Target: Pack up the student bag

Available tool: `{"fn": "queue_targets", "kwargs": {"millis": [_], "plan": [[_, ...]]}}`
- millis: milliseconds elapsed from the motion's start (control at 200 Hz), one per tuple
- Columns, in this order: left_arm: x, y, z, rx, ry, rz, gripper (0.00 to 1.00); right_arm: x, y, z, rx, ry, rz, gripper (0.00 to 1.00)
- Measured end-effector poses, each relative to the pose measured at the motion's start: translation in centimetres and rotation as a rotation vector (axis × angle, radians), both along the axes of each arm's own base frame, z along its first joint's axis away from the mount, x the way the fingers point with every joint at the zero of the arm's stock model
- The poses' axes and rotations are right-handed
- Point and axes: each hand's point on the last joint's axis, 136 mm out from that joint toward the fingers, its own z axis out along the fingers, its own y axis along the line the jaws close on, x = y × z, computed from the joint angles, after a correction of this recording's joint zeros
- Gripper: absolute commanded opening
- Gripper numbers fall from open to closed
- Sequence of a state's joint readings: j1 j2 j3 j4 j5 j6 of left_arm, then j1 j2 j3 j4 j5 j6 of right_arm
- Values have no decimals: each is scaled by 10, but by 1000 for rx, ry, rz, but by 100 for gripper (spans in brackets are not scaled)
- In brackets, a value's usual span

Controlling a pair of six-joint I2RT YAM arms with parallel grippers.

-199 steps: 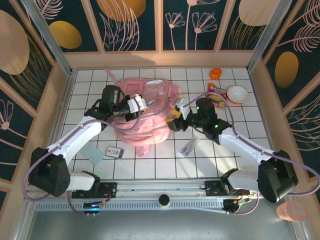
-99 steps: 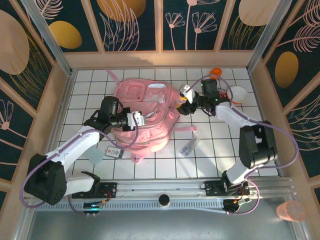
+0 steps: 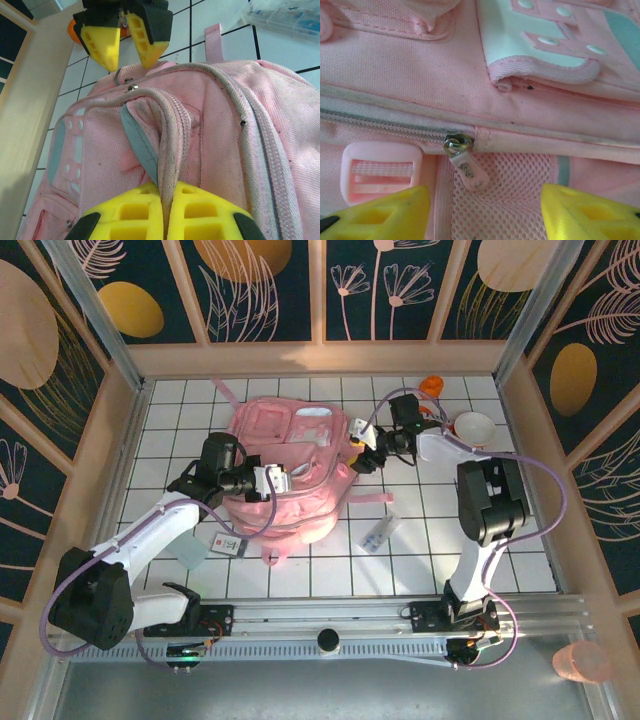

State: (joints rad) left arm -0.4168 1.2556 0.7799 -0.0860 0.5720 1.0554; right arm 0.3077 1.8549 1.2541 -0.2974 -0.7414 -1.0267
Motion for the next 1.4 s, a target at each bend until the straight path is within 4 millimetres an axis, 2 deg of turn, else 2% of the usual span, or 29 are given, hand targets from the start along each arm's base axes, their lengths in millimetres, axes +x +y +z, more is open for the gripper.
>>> {"fn": "queue_targets", "kwargs": {"millis": [330, 656, 806, 901, 986, 1066, 1356, 1401], "plan": [[-1, 0, 0, -2, 2, -3, 0, -3, 12, -12, 5, 113, 64, 49], [-1, 0, 0, -2, 2, -3, 0, -8, 20, -5, 14, 197, 104, 25], [-1, 0, 0, -2, 2, -3, 0, -11, 20, -3, 22, 226, 103, 17], [-1, 0, 0, -2, 2, -3, 0, -14, 20, -3, 24, 247, 99, 17], [-1, 0, 0, -2, 2, -2, 0, -15, 20, -2, 27, 259, 96, 27], [0, -1, 0, -4, -3, -2, 0, -17, 20, -2, 31, 283, 90, 27], [2, 0, 1, -9, 1, 11, 0, -17, 20, -2, 33, 317, 62, 0], [3, 0, 2, -12, -1, 16, 0, -17, 20, -2, 34, 321, 59, 0]]}}
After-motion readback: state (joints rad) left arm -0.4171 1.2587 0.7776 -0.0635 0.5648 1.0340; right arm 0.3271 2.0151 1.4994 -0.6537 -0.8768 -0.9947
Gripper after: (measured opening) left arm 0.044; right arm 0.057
